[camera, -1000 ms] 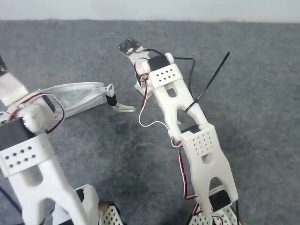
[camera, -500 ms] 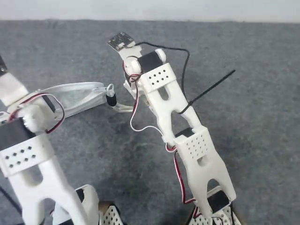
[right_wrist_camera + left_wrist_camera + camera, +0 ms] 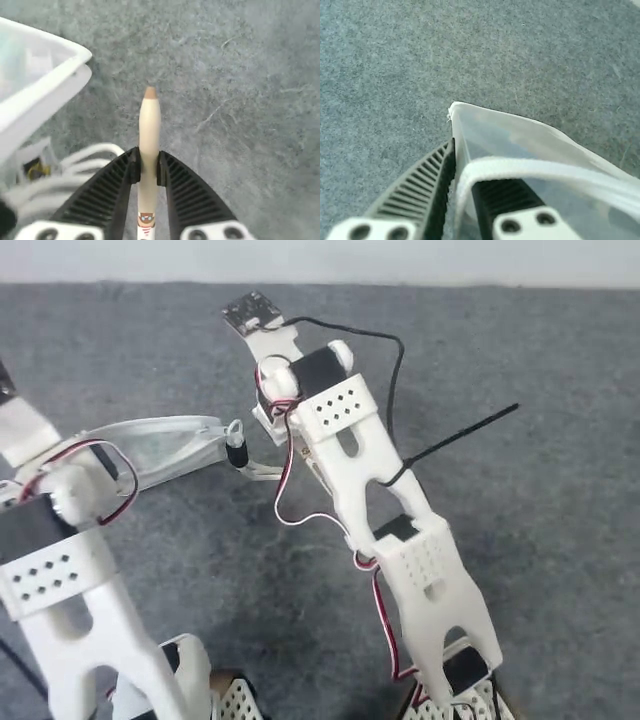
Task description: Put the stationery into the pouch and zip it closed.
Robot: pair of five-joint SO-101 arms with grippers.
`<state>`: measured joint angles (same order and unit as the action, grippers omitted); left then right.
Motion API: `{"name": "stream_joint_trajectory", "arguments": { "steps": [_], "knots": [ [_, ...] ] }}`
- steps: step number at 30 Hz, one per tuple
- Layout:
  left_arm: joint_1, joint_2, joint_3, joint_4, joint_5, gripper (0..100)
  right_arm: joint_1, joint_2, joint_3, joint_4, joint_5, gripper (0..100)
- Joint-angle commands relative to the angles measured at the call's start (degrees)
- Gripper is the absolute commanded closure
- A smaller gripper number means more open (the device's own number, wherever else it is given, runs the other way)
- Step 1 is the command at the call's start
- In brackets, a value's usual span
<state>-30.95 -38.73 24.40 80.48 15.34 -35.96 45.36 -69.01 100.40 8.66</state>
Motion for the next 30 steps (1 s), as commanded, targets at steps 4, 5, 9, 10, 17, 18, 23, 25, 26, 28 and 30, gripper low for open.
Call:
{"name": "stream_joint_trajectory", "arguments": {
  "steps": [4,5,9,10,17,18,23,25,26,28,30],
  "knots": [
    [-0.1,0.6,0.0,-1.5,-0.5,99,-5.0,-16.1,12.7,2.4,10.9,99.3],
    [-0.1,0.6,0.0,-1.5,-0.5,99,-5.6,-17.7,14.4,2.4,11.3,99.3],
    [-0.1,0.6,0.0,-1.4,-0.5,99,-7.8,-23.3,20.7,2.4,11.2,99.3],
    [-0.1,0.6,0.0,-1.4,-0.5,99,-8.5,-24.7,21.9,2.4,11.2,99.3],
    [-0.1,0.6,0.0,-1.4,-0.5,99,-10.0,-32.9,27.4,2.3,11.1,99.3],
    [0.0,0.6,0.0,-1.4,-0.5,99,-10.0,-33.5,27.9,2.3,11.1,99.3],
    [0.4,0.6,-0.7,-1.7,-0.4,99,-10.1,-36.5,28.6,2.3,8.1,99.3],
    [1.9,0.6,-1.9,-1.7,-0.4,99,-10.1,-37.2,28.6,2.3,7.3,99.2],
    [3.0,0.6,-2.2,-1.7,-0.3,99,-10.1,-37.7,28.6,2.3,7.2,99.2],
    [5.6,0.6,-2.3,-1.7,-0.2,99,-10.1,-38.5,28.6,2.4,7.0,99.2],
    [7.7,0.6,-2.4,-1.7,-0.1,99,-10.1,-39.9,28.7,2.5,7.0,99.2]
  ]
}}
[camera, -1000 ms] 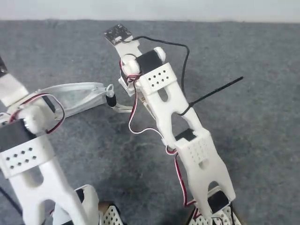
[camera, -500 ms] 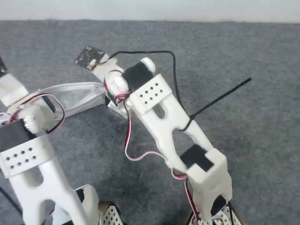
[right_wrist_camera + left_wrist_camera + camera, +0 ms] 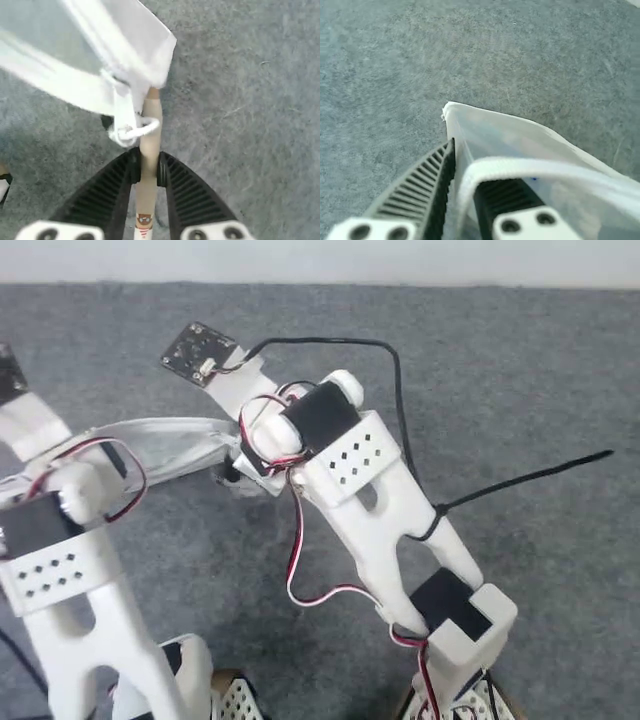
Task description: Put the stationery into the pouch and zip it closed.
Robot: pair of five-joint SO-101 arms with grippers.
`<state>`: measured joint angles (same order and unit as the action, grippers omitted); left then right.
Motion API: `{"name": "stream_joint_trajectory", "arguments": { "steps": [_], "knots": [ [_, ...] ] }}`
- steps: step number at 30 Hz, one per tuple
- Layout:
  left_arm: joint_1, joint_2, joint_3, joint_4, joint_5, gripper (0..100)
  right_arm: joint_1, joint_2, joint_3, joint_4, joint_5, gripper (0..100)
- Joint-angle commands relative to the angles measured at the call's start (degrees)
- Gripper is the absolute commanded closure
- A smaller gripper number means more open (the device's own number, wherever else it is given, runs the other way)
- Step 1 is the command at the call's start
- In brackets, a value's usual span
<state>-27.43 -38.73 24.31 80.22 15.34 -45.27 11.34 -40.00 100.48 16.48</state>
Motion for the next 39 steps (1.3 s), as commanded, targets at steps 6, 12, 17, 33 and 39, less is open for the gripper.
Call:
{"name": "stream_joint_trajectory", "arguments": {
  "steps": [6,12,17,33,39],
  "knots": [
    [7.8,0.6,-2.4,-1.4,0.0,99,-0.7,-14.5,5.8,2.2,-0.8,99.2],
    [13.2,0.6,-3.6,-1.1,1.3,99,-0.7,-23.4,10.5,0.1,-0.8,99.2],
    [14.4,0.6,-3.6,-1.1,1.8,99,-0.7,-28.1,11.7,0.1,-0.8,99.2],
    [11.9,0.6,-3.3,-1.0,1.8,99,-0.4,-35.7,11.9,0.6,-0.8,99.2],
    [1.3,0.6,-3.3,-1.3,1.9,99,-0.3,-32.1,11.9,2.2,-0.7,99.2]
  ]
}}
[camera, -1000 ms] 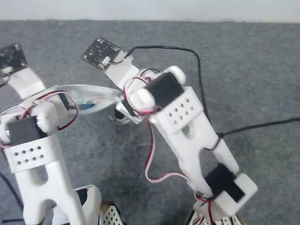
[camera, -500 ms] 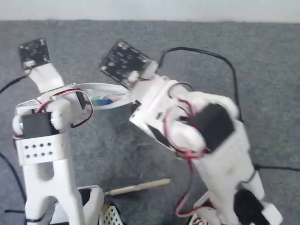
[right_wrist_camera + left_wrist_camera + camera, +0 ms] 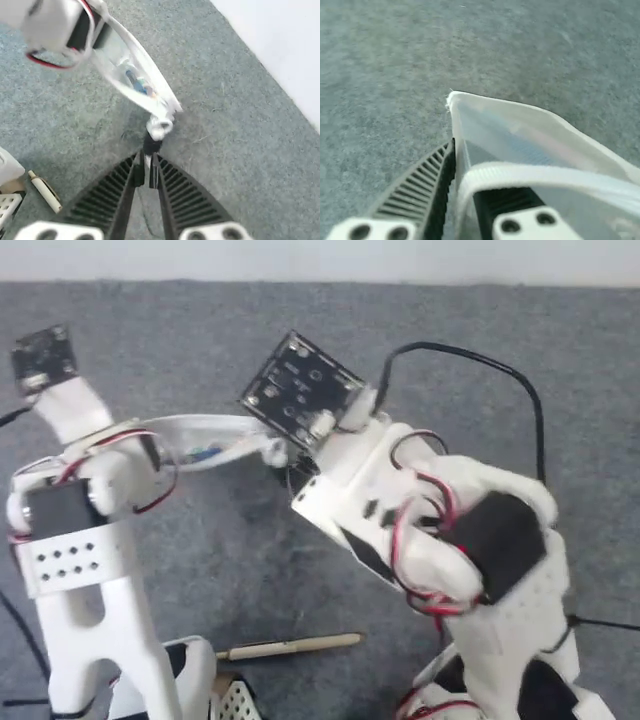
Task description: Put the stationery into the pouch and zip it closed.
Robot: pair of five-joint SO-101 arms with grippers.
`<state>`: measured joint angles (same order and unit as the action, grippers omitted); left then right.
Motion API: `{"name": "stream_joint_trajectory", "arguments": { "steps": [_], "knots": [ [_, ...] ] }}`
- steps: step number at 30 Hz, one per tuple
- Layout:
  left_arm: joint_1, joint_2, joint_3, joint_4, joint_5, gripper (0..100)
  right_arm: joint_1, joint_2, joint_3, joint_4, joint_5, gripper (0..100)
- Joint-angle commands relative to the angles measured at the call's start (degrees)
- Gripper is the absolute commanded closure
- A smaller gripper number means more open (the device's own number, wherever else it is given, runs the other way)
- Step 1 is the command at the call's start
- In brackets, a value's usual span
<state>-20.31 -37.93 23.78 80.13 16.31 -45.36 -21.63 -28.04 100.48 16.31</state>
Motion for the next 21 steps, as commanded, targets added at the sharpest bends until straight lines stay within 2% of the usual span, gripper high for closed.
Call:
{"name": "stream_joint_trajectory", "arguments": {
  "steps": [1,6,10,15,21],
  "knots": [
    [-7.3,-0.2,-2.8,-1.2,1.0,99,-0.2,0.9,-0.1,2.3,-0.4,99.2],
    [-12.1,-0.2,-2.9,-1.3,1.0,99,-0.3,-1.1,2.6,2.4,-0.1,99.2],
    [-16.9,-0.2,-3.0,-2.5,1.1,99,-0.7,-7.1,16.0,1.5,0.1,99.2],
    [-21.6,-0.2,-2.9,-3.6,1.1,99,-6.9,-14.8,36.4,-1.7,8.9,99.2],
    [-22.0,-0.2,-2.9,-3.7,1.1,99,-13.3,-20.7,62.4,-20.8,11.7,99.2]
  ]
}}
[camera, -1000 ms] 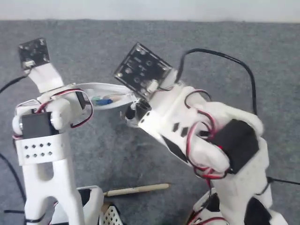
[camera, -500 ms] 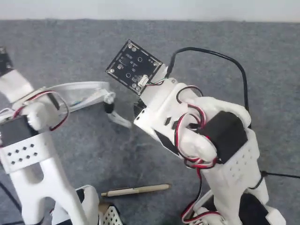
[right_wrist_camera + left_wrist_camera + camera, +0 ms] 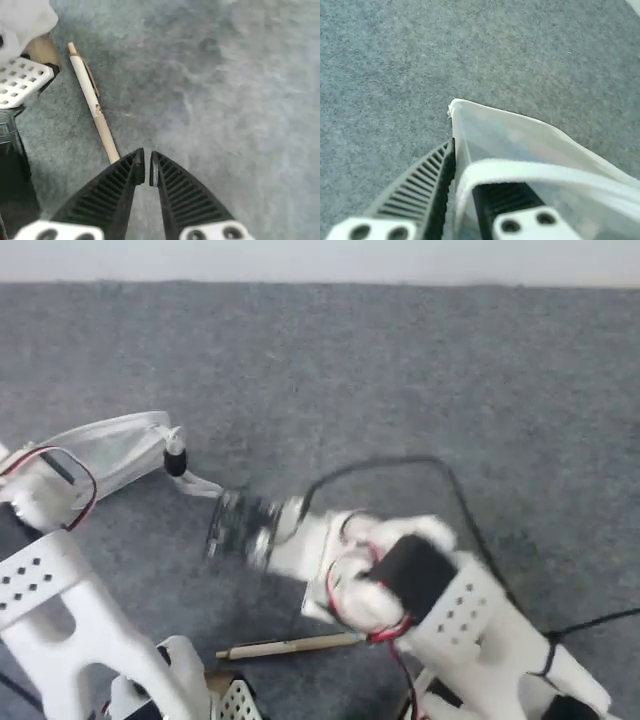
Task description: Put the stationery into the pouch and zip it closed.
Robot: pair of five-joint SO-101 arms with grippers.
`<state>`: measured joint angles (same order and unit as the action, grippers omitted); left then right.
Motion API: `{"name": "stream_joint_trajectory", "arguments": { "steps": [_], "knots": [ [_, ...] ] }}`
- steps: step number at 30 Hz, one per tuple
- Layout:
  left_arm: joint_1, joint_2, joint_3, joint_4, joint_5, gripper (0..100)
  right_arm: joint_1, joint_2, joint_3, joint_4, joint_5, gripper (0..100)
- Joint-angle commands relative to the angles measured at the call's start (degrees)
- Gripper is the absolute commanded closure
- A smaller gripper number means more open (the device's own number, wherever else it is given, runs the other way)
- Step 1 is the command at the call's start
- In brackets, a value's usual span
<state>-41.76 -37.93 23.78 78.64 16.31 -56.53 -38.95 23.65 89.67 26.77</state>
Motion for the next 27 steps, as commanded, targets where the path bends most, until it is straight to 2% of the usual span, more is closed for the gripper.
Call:
{"name": "stream_joint_trajectory", "arguments": {
  "steps": [1,5,7,9,12,15,21,27],
  "knots": [
    [-0.5,-0.2,-2.9,-2.2,1.1,99,-2.7,-3.5,14.9,-14.2,1.0,99.2],
    [-0.5,-0.2,-2.9,-2.2,1.1,99,-5.1,-3.4,29.1,-30.8,0.9,99.2],
    [-0.5,-0.2,-2.9,-2.2,1.1,99,-6.8,-3.4,33.3,-35.2,0.9,99.1],
    [-0.5,-0.2,-2.9,-2.2,1.1,99,-8.6,-3.0,34.0,-34.9,-0.3,98.4],
    [-0.5,-0.2,-2.9,-2.2,1.1,99,-10.0,-1.1,32.9,-32.0,-4.8,89.0],
    [-0.5,-0.2,-2.9,-2.2,1.1,99,-11.0,3.2,30.5,-28.7,-5.6,82.0],
    [-0.5,-0.2,-2.8,-2.2,1.1,99,-14.8,14.5,26.0,-27.2,-5.9,82.9],
    [-0.5,-0.2,-2.8,-2.2,1.1,99,-14.7,26.5,20.1,-26.9,-5.7,83.1]
  ]
}}
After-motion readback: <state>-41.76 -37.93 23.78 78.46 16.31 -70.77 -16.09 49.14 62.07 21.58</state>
